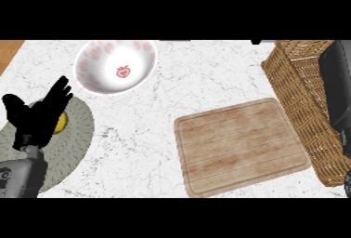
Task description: Pick the cupcake from the cutting board and place it in the basket
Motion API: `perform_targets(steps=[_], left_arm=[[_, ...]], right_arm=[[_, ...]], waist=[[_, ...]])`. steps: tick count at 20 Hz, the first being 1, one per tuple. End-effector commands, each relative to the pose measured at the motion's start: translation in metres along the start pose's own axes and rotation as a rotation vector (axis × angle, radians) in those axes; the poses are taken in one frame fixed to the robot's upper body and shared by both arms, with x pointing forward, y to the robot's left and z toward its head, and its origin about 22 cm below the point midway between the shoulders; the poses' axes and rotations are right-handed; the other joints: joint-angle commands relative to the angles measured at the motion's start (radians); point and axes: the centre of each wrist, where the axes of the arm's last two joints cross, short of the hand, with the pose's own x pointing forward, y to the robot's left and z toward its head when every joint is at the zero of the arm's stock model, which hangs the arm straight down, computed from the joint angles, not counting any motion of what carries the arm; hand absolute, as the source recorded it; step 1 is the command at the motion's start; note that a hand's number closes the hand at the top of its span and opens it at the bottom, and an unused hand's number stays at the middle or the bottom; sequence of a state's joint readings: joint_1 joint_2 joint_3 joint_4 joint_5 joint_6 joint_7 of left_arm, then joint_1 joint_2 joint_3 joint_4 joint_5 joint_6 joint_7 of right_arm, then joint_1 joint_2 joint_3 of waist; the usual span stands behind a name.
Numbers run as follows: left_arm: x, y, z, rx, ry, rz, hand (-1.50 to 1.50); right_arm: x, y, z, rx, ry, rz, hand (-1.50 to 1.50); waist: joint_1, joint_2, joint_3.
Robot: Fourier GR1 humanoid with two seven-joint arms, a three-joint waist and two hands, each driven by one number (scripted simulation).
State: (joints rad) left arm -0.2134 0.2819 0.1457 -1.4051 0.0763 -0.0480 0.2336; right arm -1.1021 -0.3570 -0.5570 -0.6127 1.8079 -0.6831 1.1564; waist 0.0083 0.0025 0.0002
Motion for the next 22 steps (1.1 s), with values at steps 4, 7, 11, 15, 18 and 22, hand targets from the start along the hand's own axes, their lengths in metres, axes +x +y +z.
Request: perform_targets(steps=[4,7,11,15,18,22], left_arm=[[-0.012,-0.005,0.001,0.000,0.019,0.010,0.00],[-0.009,-0.006,0.004,0.002,0.013,0.007,0.00],[-0.003,0.000,0.000,0.011,0.021,0.008,0.00],[-0.012,0.006,0.000,0.034,0.022,-0.004,0.00],[-0.016,0.007,0.004,0.036,0.039,0.004,0.00],[-0.021,0.017,0.014,0.062,0.062,0.020,0.00]], right_arm=[[-0.008,-0.002,0.015,0.016,0.124,-0.094,-1.50],[-0.009,-0.005,-0.005,-0.060,0.124,-0.193,-1.50],[-0.017,-0.023,-0.026,-0.185,0.230,-0.324,-1.50],[-0.018,-0.049,-0.036,-0.266,0.292,-0.489,-1.50],[-0.036,-0.058,-0.021,-0.266,0.327,-0.515,-1.50],[-0.055,-0.083,0.010,-0.190,0.351,-0.532,-1.50]], waist=[[-0.011,-0.006,-0.001],[0.006,0.000,0.000],[-0.018,-0.007,0.000],[-0.042,-0.016,-0.001],[-0.055,-0.023,-0.001],[-0.073,-0.041,-0.002]])
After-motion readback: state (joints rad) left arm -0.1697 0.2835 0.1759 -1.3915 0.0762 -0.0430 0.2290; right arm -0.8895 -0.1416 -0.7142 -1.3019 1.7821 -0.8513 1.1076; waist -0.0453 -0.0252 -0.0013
